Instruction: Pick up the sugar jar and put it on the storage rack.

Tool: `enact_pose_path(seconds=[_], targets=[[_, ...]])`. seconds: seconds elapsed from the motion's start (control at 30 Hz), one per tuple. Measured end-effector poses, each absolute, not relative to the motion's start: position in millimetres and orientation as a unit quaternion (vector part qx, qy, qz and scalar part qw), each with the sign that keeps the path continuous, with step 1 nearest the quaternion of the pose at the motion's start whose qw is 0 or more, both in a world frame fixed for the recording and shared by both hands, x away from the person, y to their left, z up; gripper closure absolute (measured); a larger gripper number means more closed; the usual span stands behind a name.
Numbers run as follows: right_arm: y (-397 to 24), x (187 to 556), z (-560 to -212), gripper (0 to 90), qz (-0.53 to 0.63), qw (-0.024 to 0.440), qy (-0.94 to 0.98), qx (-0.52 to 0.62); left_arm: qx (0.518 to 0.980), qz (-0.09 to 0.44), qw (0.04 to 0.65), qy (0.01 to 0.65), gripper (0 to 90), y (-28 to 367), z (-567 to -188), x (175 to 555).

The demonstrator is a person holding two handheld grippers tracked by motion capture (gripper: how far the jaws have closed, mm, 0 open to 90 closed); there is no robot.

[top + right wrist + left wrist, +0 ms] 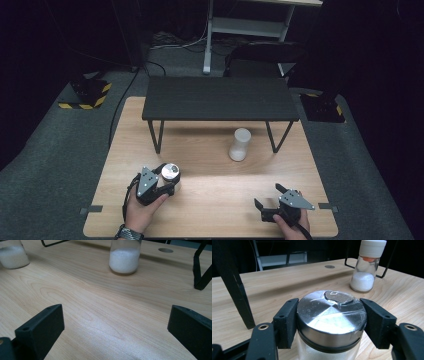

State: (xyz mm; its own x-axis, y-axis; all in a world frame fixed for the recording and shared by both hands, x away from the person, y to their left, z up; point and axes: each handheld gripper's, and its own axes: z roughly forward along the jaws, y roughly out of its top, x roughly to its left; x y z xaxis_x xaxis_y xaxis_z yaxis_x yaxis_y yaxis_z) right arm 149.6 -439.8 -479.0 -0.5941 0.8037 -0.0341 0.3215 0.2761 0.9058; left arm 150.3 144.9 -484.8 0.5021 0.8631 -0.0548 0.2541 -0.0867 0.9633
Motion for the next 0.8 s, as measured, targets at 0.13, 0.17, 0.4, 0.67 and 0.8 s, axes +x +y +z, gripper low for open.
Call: enact_pose_path(seconds=[0.13, 0.17, 0.4, 0.67, 0.8], targets=[[-440.4, 149.8, -479.1, 0.2, 0.474, 0.254, 0.757, 0.372, 0.679, 0.284, 0.536, 0.412, 34.7, 143.7, -484.6, 150.2], [-440.5, 149.8, -479.2, 0.2, 0.475, 0.254, 0.756, 0.372, 0.679, 0.284, 0.536, 0.413, 34.8, 143.1, -484.3, 150.3], [-440.8, 150.2, -479.1, 0.2, 0.475, 0.253, 0.757, 0.372, 0.676, 0.278, 0.541, 0.416, 34.7, 140.3, -483.5, 150.6], [-440.7, 149.9, -479.2, 0.2, 0.475, 0.253, 0.757, 0.371, 0.670, 0.277, 0.544, 0.422, 34.7, 136.5, -479.3, 152.4], [-441.0, 150.2, -479.1, 0.2, 0.475, 0.252, 0.757, 0.371, 0.670, 0.277, 0.544, 0.422, 34.7, 133.0, -476.0, 153.8]])
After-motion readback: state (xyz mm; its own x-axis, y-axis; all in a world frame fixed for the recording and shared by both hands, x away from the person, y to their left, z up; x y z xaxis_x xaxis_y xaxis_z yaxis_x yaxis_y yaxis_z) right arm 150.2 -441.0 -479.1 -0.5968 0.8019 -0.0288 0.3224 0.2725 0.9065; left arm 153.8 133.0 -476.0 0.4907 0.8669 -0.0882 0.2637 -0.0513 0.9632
